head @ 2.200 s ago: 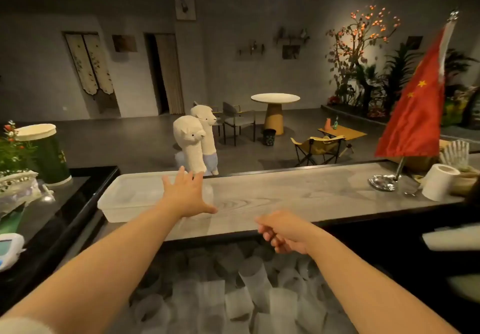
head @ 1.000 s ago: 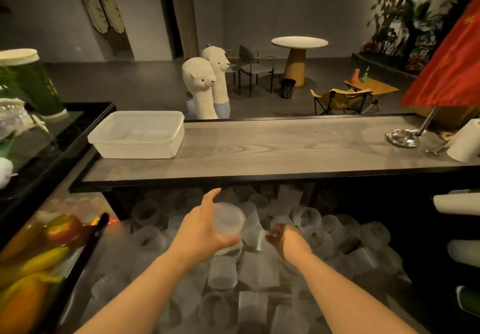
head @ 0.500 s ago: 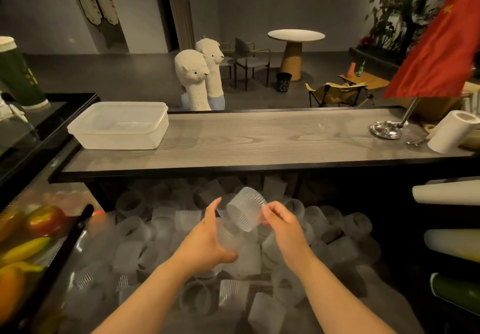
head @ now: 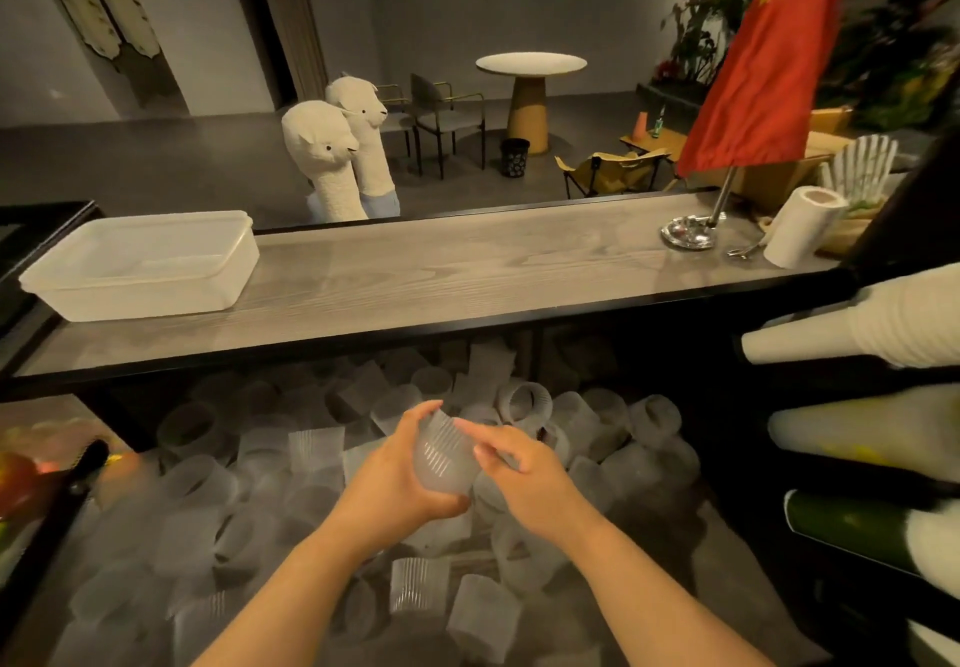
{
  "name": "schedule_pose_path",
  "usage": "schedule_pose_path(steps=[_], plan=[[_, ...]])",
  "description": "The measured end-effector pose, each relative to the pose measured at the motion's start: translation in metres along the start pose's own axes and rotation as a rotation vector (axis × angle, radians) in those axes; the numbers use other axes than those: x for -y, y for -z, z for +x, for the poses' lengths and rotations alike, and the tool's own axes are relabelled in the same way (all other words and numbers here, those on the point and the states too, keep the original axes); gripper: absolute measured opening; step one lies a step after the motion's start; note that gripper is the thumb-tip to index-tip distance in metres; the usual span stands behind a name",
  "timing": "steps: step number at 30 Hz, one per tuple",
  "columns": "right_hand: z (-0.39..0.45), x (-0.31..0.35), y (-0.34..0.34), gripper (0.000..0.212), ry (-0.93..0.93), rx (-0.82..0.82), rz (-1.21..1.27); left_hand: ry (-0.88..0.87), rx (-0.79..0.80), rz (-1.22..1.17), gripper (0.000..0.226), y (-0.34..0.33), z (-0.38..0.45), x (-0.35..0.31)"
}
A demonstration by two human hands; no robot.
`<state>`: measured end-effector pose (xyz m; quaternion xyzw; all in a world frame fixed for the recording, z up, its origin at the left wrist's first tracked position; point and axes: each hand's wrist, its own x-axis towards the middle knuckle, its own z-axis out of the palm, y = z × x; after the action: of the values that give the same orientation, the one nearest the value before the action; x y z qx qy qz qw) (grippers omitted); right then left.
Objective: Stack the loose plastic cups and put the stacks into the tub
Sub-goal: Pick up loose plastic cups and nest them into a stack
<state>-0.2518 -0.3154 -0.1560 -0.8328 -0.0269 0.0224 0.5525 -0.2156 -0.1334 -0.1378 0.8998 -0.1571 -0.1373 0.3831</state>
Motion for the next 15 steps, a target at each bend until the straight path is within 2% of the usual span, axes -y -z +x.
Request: schedule_pose_path(steps=[3, 8, 9, 13, 15], plan=[[-0.005, -0.003, -0.001, 0.042, 0.015, 0.051, -0.017, 0.002, 0.011, 0.031, 0.099, -0.006, 0.008, 0.001], [-0.003, -0.016, -0.001, 0.042, -0.035, 0.113, 0.081, 0.014, 0.012, 0.107, 0.076, -0.011, 0.018, 0.001], [0.0, -0.021, 0.002, 0.04, -0.054, 0.06, 0.053, 0.018, 0.009, 0.114, 0.074, -0.012, 0.019, 0.0], [0.01, -0.057, 0.026, 0.031, -0.254, -0.426, -0.377, 0.054, -0.006, 0.066, 0.078, -0.013, 0.025, 0.003], [0.013, -0.074, 0.037, 0.032, -0.372, -0.428, -0.513, 0.066, -0.01, 0.041, 0.083, -0.012, 0.027, 0.005]])
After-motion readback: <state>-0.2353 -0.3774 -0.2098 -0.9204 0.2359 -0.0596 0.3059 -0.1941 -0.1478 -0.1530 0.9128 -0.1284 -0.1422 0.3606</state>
